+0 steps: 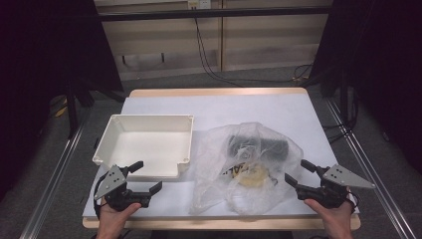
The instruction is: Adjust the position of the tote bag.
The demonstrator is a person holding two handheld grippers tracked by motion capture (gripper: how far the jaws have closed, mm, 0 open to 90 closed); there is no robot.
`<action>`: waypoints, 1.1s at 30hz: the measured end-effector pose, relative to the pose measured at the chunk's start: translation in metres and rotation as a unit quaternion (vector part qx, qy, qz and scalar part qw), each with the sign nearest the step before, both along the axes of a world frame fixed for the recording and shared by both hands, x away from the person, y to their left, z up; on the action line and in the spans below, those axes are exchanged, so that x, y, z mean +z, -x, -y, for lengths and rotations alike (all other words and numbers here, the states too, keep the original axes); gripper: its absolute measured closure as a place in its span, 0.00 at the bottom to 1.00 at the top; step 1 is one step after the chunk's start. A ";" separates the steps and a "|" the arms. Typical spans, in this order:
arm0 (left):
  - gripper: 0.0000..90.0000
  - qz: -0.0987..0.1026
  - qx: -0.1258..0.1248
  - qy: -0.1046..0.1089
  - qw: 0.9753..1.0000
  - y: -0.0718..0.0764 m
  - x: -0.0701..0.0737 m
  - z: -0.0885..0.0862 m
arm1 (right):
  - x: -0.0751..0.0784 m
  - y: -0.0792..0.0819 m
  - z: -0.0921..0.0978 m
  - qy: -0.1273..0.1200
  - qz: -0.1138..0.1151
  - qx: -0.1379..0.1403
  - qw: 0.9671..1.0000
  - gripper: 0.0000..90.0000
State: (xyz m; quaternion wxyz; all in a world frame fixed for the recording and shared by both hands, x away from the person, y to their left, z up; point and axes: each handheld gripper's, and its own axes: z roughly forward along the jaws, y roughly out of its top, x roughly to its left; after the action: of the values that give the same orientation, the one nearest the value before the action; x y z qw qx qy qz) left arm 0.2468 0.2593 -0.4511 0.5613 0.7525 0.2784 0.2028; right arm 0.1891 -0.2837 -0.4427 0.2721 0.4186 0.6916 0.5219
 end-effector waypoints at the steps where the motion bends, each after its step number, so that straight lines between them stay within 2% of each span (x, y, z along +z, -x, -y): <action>1: 0.06 -0.002 -0.001 -0.003 1.000 0.000 0.000 0.000 | 0.000 0.000 0.000 0.000 0.000 0.000 1.000 0.28; 3: 0.06 0.001 0.008 -0.009 1.000 -0.001 0.000 0.001 | -0.001 -0.001 0.000 -0.001 -0.004 0.001 1.000 0.29; 5: 0.06 -0.006 0.010 0.004 1.000 -0.003 0.001 0.001 | -0.002 -0.002 0.000 -0.005 -0.013 0.003 1.000 0.32; 7: 0.06 -0.009 0.000 0.020 1.000 -0.006 0.000 0.002 | -0.002 -0.002 0.000 -0.005 -0.016 0.006 1.000 0.34; 9: 0.07 -0.010 0.000 -0.005 1.000 -0.006 -0.001 0.005 | -0.003 -0.003 -0.002 -0.003 -0.023 0.019 1.000 0.39; 10: 0.07 -0.013 -0.009 -0.005 1.000 -0.007 -0.002 0.007 | -0.003 -0.003 -0.002 -0.003 -0.023 0.019 1.000 0.39; 12: 0.09 -0.011 -0.008 -0.010 1.000 -0.006 -0.001 0.010 | -0.004 -0.003 -0.006 0.000 -0.030 0.028 0.999 0.45; 15: 0.10 -0.011 -0.014 -0.016 1.000 -0.005 0.000 0.014 | -0.004 -0.003 -0.008 -0.002 -0.036 0.039 0.999 0.48; 17: 0.12 -0.022 -0.024 -0.009 0.999 -0.005 -0.001 0.015 | -0.004 -0.003 -0.010 -0.003 -0.042 0.042 0.998 0.51; 18: 0.14 -0.026 -0.022 -0.006 0.999 -0.005 -0.001 0.015 | -0.004 -0.003 -0.010 -0.002 -0.045 0.050 0.998 0.52; 19: 0.15 -0.026 -0.021 -0.007 0.999 -0.005 -0.001 0.015 | -0.004 -0.004 -0.011 -0.002 -0.058 0.060 0.997 0.55; 22: 0.16 -0.025 -0.023 -0.010 0.999 -0.002 -0.001 0.016 | -0.003 -0.005 -0.014 -0.003 -0.064 0.075 0.995 0.58; 23: 0.17 -0.020 -0.024 -0.011 0.999 -0.002 -0.001 0.016 | -0.003 -0.005 -0.016 -0.005 -0.068 0.080 0.994 0.59; 24: 0.17 -0.021 -0.022 -0.014 0.999 0.000 0.000 0.015 | -0.003 -0.006 -0.018 -0.006 -0.072 0.089 0.993 0.59; 25: 0.17 -0.023 -0.026 -0.006 0.999 0.000 0.000 0.016 | -0.004 -0.007 -0.020 -0.006 -0.074 0.093 0.993 0.60; 27: 0.18 -0.026 -0.021 -0.018 0.999 0.001 0.000 0.016 | -0.004 -0.009 -0.023 -0.001 -0.079 0.105 0.991 0.60; 28: 0.18 -0.030 -0.030 -0.012 0.999 0.001 -0.001 0.017 | -0.004 -0.009 -0.025 -0.003 -0.083 0.111 0.990 0.60; 29: 0.19 -0.032 -0.028 -0.020 0.999 0.002 -0.001 0.017 | -0.004 -0.009 -0.027 -0.002 -0.086 0.117 0.989 0.61; 32: 0.20 -0.038 -0.029 -0.027 0.999 0.004 0.000 0.020 | -0.004 -0.008 -0.033 0.002 -0.092 0.132 0.987 0.61; 33: 0.20 -0.040 -0.035 -0.020 0.998 0.005 0.000 0.022 | -0.004 -0.008 -0.035 0.005 -0.096 0.135 0.986 0.61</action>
State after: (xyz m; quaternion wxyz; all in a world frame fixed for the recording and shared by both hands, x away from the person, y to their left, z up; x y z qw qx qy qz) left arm 0.2421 0.2374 -0.4513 0.5410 0.7806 0.2700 0.1585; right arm 0.1971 -0.2489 -0.4470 0.1334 0.3683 0.7674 0.5076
